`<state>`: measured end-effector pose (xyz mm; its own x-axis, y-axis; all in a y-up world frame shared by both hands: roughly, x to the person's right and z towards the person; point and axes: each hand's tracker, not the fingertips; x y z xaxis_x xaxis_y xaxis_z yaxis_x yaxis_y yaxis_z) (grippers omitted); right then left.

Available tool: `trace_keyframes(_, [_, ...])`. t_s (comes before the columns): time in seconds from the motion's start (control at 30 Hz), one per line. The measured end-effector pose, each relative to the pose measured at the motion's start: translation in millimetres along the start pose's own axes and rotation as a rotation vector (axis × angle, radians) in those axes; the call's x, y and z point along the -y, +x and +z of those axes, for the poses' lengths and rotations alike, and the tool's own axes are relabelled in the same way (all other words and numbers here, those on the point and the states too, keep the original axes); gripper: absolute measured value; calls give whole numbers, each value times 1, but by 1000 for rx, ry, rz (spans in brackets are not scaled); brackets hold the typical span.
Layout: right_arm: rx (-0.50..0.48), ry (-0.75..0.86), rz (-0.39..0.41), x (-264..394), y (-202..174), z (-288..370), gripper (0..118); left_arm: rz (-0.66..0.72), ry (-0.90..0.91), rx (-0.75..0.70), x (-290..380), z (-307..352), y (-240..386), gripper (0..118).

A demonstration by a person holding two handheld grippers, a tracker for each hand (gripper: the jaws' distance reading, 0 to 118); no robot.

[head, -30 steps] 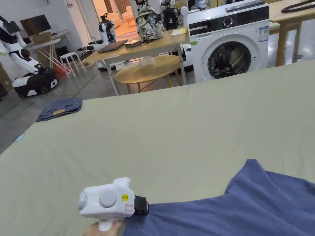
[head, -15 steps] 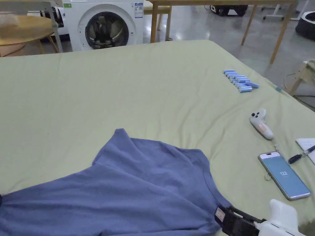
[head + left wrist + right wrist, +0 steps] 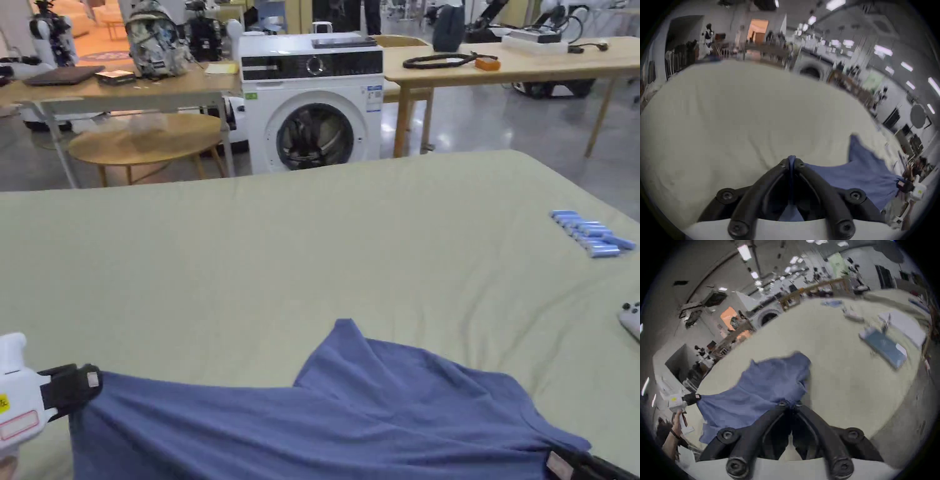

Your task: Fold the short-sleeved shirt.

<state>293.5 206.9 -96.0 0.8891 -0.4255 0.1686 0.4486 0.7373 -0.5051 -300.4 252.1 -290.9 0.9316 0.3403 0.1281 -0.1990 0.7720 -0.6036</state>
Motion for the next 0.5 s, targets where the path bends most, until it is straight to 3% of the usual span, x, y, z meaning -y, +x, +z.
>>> trace_keyframes(0.2, [-112,139,223,-84,-62,7,1,-126,317,-3,-67,134,27,0])
trace_keyframes(0.5, [-210,331,330,-233,-145,-1,1,-162,530,-61,-159,204,38,0])
